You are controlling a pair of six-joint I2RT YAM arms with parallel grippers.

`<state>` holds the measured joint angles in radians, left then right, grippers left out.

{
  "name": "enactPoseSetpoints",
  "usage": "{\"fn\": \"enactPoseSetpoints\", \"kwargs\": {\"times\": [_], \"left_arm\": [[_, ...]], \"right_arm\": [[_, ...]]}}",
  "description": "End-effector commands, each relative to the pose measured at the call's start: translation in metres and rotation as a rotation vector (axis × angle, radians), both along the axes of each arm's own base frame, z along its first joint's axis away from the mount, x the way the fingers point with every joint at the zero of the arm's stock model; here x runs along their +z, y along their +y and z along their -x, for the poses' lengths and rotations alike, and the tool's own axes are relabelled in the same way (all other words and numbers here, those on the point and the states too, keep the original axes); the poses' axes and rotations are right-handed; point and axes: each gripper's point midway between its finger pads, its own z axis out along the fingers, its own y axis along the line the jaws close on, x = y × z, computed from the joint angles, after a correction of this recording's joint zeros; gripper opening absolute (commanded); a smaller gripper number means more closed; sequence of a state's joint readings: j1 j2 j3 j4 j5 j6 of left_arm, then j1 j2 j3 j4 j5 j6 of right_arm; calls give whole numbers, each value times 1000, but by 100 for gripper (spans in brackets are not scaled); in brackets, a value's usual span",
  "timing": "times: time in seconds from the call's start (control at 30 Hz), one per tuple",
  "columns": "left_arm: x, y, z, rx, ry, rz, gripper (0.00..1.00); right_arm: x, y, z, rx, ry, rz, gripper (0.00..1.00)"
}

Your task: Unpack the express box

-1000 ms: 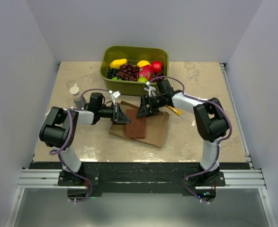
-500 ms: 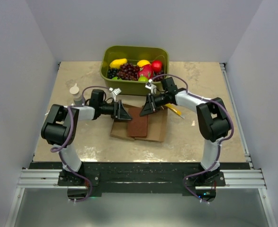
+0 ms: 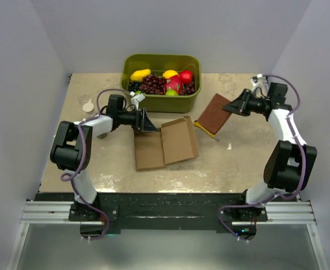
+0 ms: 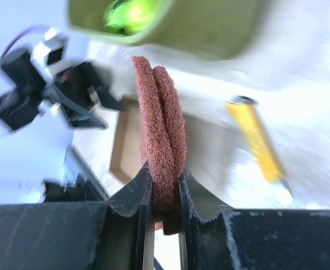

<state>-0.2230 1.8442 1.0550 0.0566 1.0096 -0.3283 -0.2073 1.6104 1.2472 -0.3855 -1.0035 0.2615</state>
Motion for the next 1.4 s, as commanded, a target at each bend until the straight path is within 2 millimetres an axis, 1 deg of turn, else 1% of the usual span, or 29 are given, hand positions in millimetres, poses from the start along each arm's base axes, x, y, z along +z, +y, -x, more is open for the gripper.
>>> {"fn": "enactPoseSetpoints", "kwargs": {"times": [0.0,0.03,0.13,0.2,0.23,0.3,0.33,0.37,0.43,0.53,0.57,0.63,0.7,0.73,0.77,0.8,0.87,0.9,0.97,1.0,1.03,1.07,1.1,1.13,1.17,1.2,1.23,1.3,1.37], "left_arm": [[10,-2,-4,-54,-91,-8,66],[9,-2,0,-62,-69,-13,66],[11,-9,5,-96,-79,-19,68],[13,-13,9,-118,-107,-33,68],[12,-13,13,-125,-104,-38,68],[14,-14,21,-144,-125,-49,68],[13,-13,24,-148,-119,-56,68],[13,-11,27,-155,-137,-63,68],[12,-9,31,-158,-142,-82,68],[15,-6,38,-171,-158,-92,68],[15,-4,41,-174,-163,-95,68],[15,-2,43,-166,-162,-107,68],[16,0,44,-176,-201,-118,69],[17,0,45,-177,-201,-121,68],[19,1,47,-180,-212,-122,68],[19,2,49,-181,-210,-123,69],[18,3,54,-182,-209,-122,69],[19,3,55,-181,-212,-121,70],[25,4,54,-173,-244,-118,70],[30,3,53,-174,-266,-116,70],[44,3,47,-165,-311,-121,81],[53,4,41,-152,-341,-131,99],[64,5,36,-136,-364,-145,100],[91,5,22,-107,-445,-160,100],[103,7,16,-104,-507,-178,100],[114,9,11,-89,-542,-195,100],[136,14,-4,-31,-613,-236,100],[155,21,-17,26,-670,-275,100],[175,32,-31,101,-735,-324,100]], "right_arm": [[-23,-43,17,-125,68,93,11],[-37,-62,18,-188,98,156,11],[-57,-88,22,-240,134,192,10],[-67,-106,21,-263,170,123,11],[-63,-112,17,-267,158,110,11],[-76,-133,15,-284,160,191,11],[-72,-144,8,-265,117,266,11],[-82,-149,15,-242,160,322,11],[-99,-159,12,-163,161,415,11],[-128,-166,18,-79,250,451,13],[-131,-161,25,-39,282,433,15],[-134,-157,18,34,257,408,19],[-146,-145,28,122,313,320,35],[-140,-143,23,134,292,289,44],[-139,-139,26,150,302,262,85],[-134,-139,24,160,265,272,96],[-124,-141,19,143,192,313,99],[-108,-139,23,113,157,346,99],[-98,-153,18,57,94,465,99],[-78,-152,25,40,42,522,99],[-71,-159,24,19,6,585,99],[-65,-170,27,-47,29,699,99],[-43,-171,35,-96,-25,780,99],[-25,-169,38,-109,-82,821,99],[-13,-160,41,-94,-122,881,99],[12,-151,51,-127,-190,930,99],[25,-144,52,-149,-233,953,99],[45,-128,57,-213,-274,975,99],[78,-123,63,-355,-324,932,99]]}}
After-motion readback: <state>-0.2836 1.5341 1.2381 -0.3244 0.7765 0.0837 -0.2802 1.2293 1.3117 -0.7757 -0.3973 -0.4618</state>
